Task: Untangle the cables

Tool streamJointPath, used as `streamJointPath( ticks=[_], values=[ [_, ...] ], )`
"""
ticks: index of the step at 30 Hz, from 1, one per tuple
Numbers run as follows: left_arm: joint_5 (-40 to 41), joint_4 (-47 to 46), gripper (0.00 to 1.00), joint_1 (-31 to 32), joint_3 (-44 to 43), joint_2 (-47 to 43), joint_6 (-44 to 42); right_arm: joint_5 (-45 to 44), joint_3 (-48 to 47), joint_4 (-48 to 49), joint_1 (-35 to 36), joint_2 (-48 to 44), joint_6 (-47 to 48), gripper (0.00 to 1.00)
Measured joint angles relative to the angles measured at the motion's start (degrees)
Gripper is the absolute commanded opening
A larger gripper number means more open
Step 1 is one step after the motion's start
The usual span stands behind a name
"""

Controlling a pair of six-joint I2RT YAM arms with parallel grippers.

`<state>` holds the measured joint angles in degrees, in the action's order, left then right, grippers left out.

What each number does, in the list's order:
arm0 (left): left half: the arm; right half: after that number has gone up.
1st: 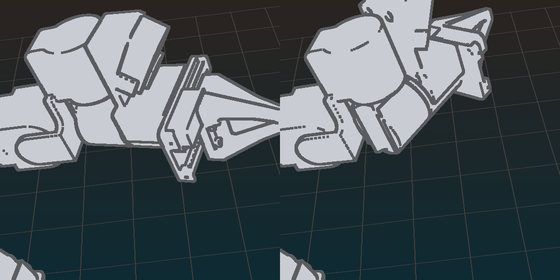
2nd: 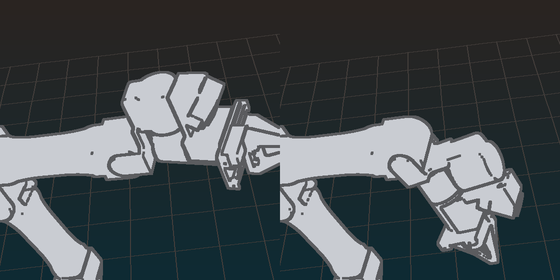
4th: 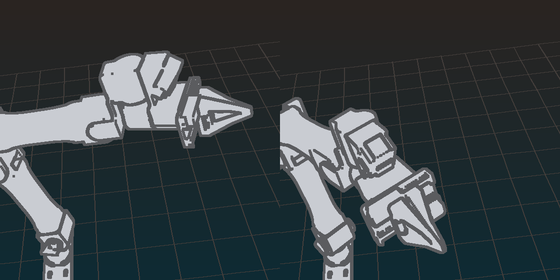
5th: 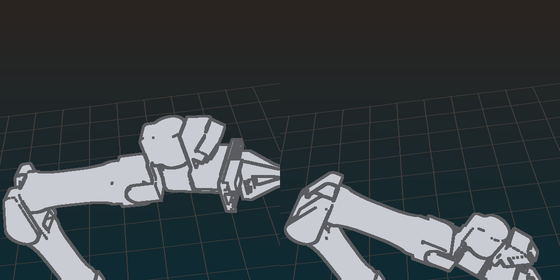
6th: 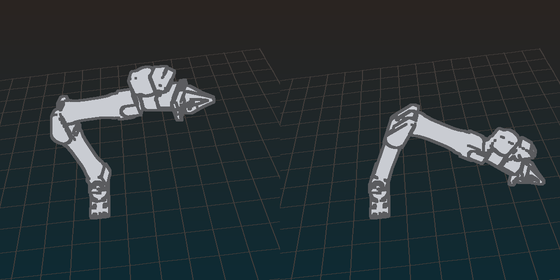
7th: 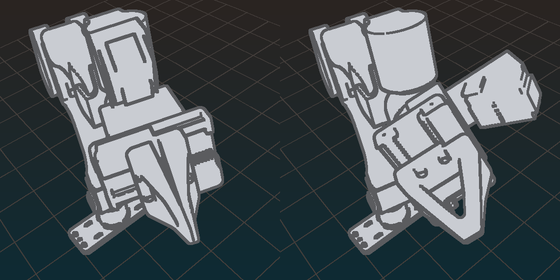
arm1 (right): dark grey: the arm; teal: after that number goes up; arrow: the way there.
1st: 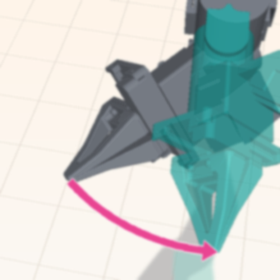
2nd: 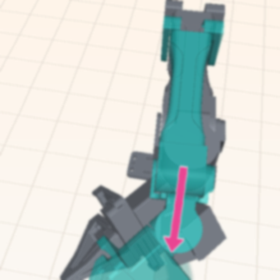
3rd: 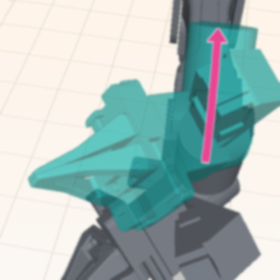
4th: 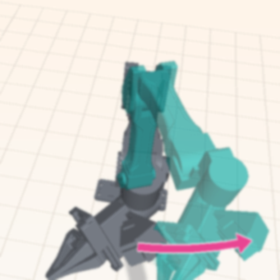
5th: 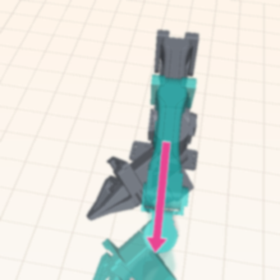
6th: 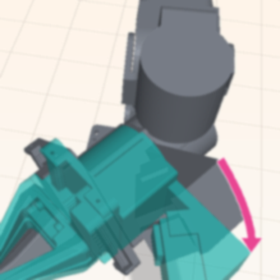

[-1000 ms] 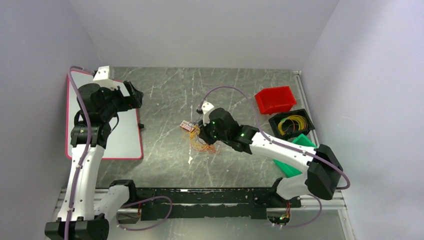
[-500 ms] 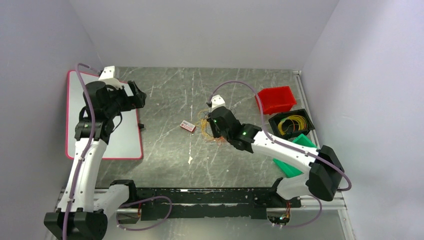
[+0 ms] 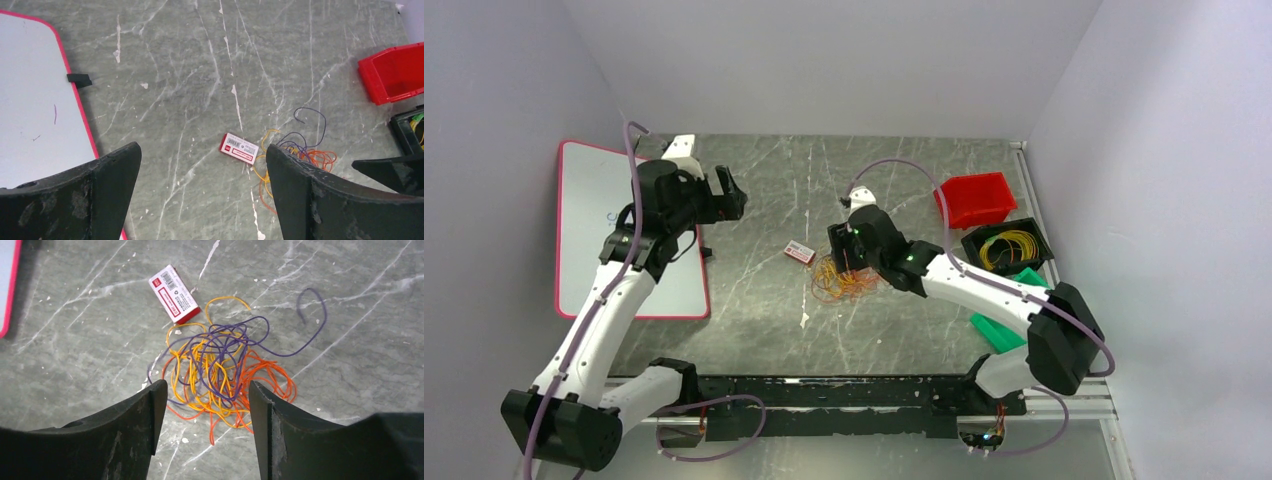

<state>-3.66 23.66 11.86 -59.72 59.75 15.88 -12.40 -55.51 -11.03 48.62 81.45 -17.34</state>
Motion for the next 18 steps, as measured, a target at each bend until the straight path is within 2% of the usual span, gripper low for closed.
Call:
streamJointPath(
  ticks=[6,11,14,18],
  values=[
    [1.66,-1.70,0.99,0.00,0.52,1.01,1.81,-1.68,0.09,-2.27,-0.02,-3.85,0.42,0.67],
    [2.12,-2.56,0.99,0.00,-1.46,4.00,3.39,-8.17,2.84,-3.21,-0.46,-11.13,-1.79,0.70],
    [1.92,-4.61,0.99,-0.02,-2.27,4.74,4.55,-11.02,4.72,-3.28,-2.67,-12.96,-3.26,0.70],
    [0.74,-8.22,0.99,0.00,-2.27,4.55,4.59,-8.85,5.38,-3.65,-7.37,-10.49,-3.69,0.68]
  ],
)
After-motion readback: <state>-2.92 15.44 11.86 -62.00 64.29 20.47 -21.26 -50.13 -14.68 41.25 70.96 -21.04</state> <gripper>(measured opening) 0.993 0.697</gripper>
